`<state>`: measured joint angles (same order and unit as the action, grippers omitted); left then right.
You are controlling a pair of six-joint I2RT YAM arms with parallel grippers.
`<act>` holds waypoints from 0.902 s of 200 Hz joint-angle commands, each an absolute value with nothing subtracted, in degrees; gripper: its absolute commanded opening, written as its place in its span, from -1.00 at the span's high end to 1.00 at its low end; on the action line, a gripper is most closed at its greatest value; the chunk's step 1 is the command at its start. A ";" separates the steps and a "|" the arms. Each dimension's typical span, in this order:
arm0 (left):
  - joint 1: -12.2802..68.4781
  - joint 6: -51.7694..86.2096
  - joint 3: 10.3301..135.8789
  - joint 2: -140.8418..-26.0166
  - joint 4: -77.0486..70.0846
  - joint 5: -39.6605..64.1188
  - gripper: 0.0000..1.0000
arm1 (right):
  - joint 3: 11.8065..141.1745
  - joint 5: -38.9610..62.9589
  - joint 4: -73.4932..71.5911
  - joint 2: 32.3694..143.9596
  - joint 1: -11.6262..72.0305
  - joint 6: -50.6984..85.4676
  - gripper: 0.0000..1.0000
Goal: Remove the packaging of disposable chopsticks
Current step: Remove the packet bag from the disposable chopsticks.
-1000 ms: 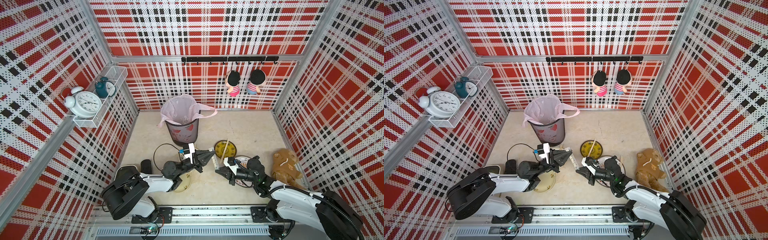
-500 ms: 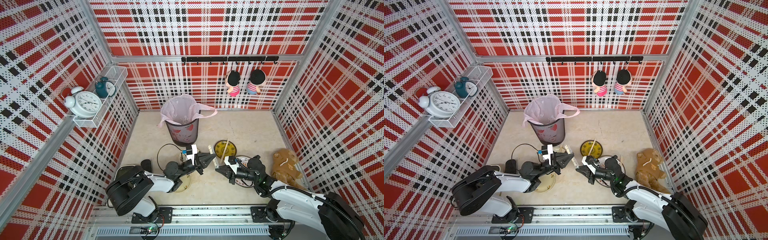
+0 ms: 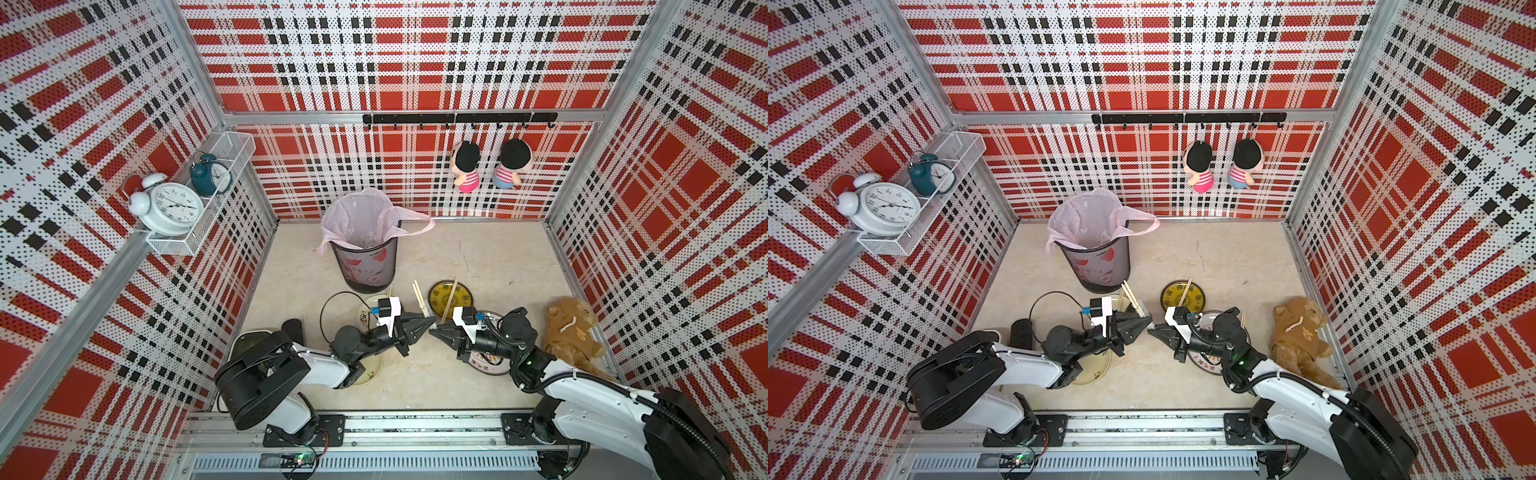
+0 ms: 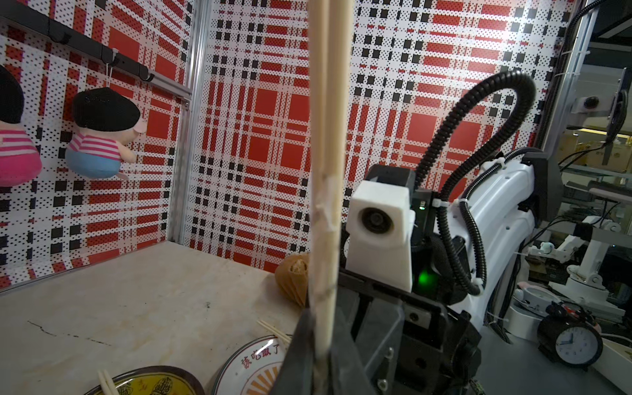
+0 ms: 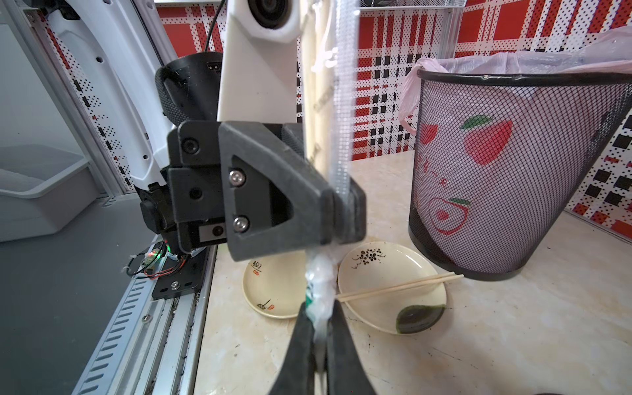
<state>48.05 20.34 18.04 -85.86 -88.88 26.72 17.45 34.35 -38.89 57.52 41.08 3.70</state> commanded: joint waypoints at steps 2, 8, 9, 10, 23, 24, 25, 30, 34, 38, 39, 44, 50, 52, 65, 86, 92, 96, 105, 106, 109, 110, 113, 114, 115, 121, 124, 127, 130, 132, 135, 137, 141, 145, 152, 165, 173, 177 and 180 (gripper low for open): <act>48.77 19.60 15.98 -87.27 -78.79 29.41 0.69 | 19.75 34.76 -52.73 54.69 41.22 3.16 1.00; 48.86 19.57 16.00 -87.09 -78.75 29.69 0.67 | 19.65 34.72 -52.65 54.82 41.22 3.14 1.00; 48.86 19.63 16.00 -87.09 -78.75 29.70 0.67 | 19.62 34.72 -52.65 54.88 41.26 3.15 1.00; 48.86 19.61 16.00 -87.01 -78.75 29.70 0.67 | 19.61 34.67 -52.65 54.90 41.24 3.16 1.00; 48.87 19.68 16.08 -86.54 -78.75 29.64 0.67 | 19.03 34.46 -52.86 55.42 41.22 3.34 1.00; 48.87 19.68 16.08 -86.51 -78.75 29.63 0.67 | 18.97 34.46 -52.88 55.53 41.27 3.34 1.00; 48.87 19.64 16.13 -86.41 -78.71 29.62 0.67 | 18.93 34.41 -52.94 55.54 41.24 3.34 1.00; 48.79 19.61 16.24 -86.03 -78.59 29.54 0.67 | 18.55 34.07 -53.35 55.79 41.22 3.42 1.00; 48.78 19.60 16.32 -85.80 -78.43 29.53 0.68 | 18.19 33.95 -53.62 55.94 41.22 3.55 1.00; 48.78 19.60 16.42 -85.56 -78.25 29.58 0.68 | 17.91 33.80 -53.82 56.11 41.22 3.52 1.00; 48.78 19.60 16.47 -85.45 -78.19 29.60 0.68 | 17.83 33.78 -53.80 56.14 41.22 3.52 1.00; 48.70 19.60 16.73 -85.18 -77.91 29.80 0.68 | 17.41 33.63 -53.98 56.29 41.27 3.56 1.00; 48.69 19.56 16.95 -84.61 -77.66 30.03 0.69 | 17.03 33.43 -54.07 56.53 41.22 3.65 1.00; 48.69 19.59 17.03 -84.57 -77.62 30.10 0.68 | 16.87 33.34 -54.14 56.56 41.22 3.72 1.00; 48.69 19.60 17.56 -83.62 -77.37 30.32 0.61 | 15.87 33.05 -54.91 57.07 41.22 4.02 1.00; 48.54 19.44 18.69 -81.99 -77.15 30.14 0.21 | 14.73 32.74 -55.63 58.12 41.23 4.35 1.00; 48.52 19.42 19.00 -81.39 -77.17 29.93 0.07 | 14.35 32.65 -55.93 58.41 41.22 4.39 1.00; 48.43 19.38 19.21 -80.93 -77.17 29.78 -0.01 | 14.16 32.61 -56.06 58.57 41.22 4.35 1.00; 48.26 19.22 19.55 -79.65 -77.17 28.96 -0.15 | 13.89 32.48 -56.08 58.78 41.22 4.39 1.00; 48.26 19.19 19.58 -79.51 -77.17 28.85 -0.16 | 13.85 32.54 -56.08 58.79 41.22 4.39 1.00; 48.18 19.09 19.72 -79.04 -77.12 28.51 -0.20 | 13.80 32.60 -55.99 58.84 41.22 4.39 1.00; 48.17 19.08 19.75 -78.90 -77.10 28.41 -0.22 | 13.76 32.60 -55.99 58.86 41.22 4.39 1.00; 48.04 19.07 19.79 -78.41 -77.08 28.13 -0.26 | 13.72 32.53 -55.92 58.88 41.22 4.39 1.00; 48.02 19.03 19.87 -78.27 -77.08 28.04 -0.28 | 13.71 32.57 -55.91 58.89 41.22 4.44 1.00; 47.96 19.01 19.91 -78.11 -77.08 27.91 -0.29 | 13.71 32.54 -55.90 58.89 41.22 4.46 1.00; 47.75 18.78 20.03 -77.26 -77.08 27.42 -0.35 | 13.62 32.74 -55.82 58.97 41.22 4.48 1.00; 47.71 18.62 20.10 -76.65 -77.08 27.22 -0.37 | 13.58 32.78 -55.70 58.97 41.28 4.53 1.00; 47.60 18.51 20.20 -76.07 -77.00 27.06 -0.39 | 13.54 32.93 -55.68 59.05 41.23 4.56 1.00; 47.56 18.34 20.33 -75.58 -76.95 26.80 -0.41 | 13.60 33.05 -55.51 59.06 41.22 4.57 1.00; 47.48 18.19 20.38 -75.23 -76.92 26.63 -0.42 | 13.62 33.16 -55.41 59.11 41.22 4.57 1.00; 47.40 18.08 20.53 -74.77 -76.76 26.44 -0.43 | 13.62 33.26 -55.25 59.14 41.22 4.57 1.00; 47.34 18.03 20.62 -74.37 -76.69 26.23 -0.44 | 13.62 33.34 -55.21 59.15 41.26 4.57 1.00; 47.21 17.82 20.80 -73.65 -76.52 25.92 -0.45 | 13.62 33.46 -55.12 59.30 41.22 4.57 1.00; 47.12 17.69 21.05 -73.11 -76.34 25.60 -0.47 | 13.62 33.63 -55.11 59.40 41.22 4.57 1.00; 46.95 17.43 21.48 -71.93 -75.85 24.96 -0.52 | 13.62 33.82 -55.19 59.67 41.23 4.63 1.00; 46.52 16.82 23.17 -70.53 -74.33 24.61 -0.54 | 13.71 34.31 -55.28 60.02 41.22 4.66 1.00; 46.20 16.61 23.99 -70.02 -73.68 24.80 -0.53 | 13.72 34.58 -55.28 60.20 41.22 4.66 1.00; 46.04 16.69 24.38 -69.84 -73.76 25.08 -0.52 | 13.71 34.69 -55.23 60.29 41.22 4.66 1.00; 45.93 16.70 24.67 -69.84 -73.74 25.35 -0.50 | 13.71 34.78 -55.21 60.29 41.22 4.66 1.00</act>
<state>46.89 18.11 21.71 -71.22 -75.81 26.04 14.17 33.41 -53.12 59.70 41.08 4.69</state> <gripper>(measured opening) 0.764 0.081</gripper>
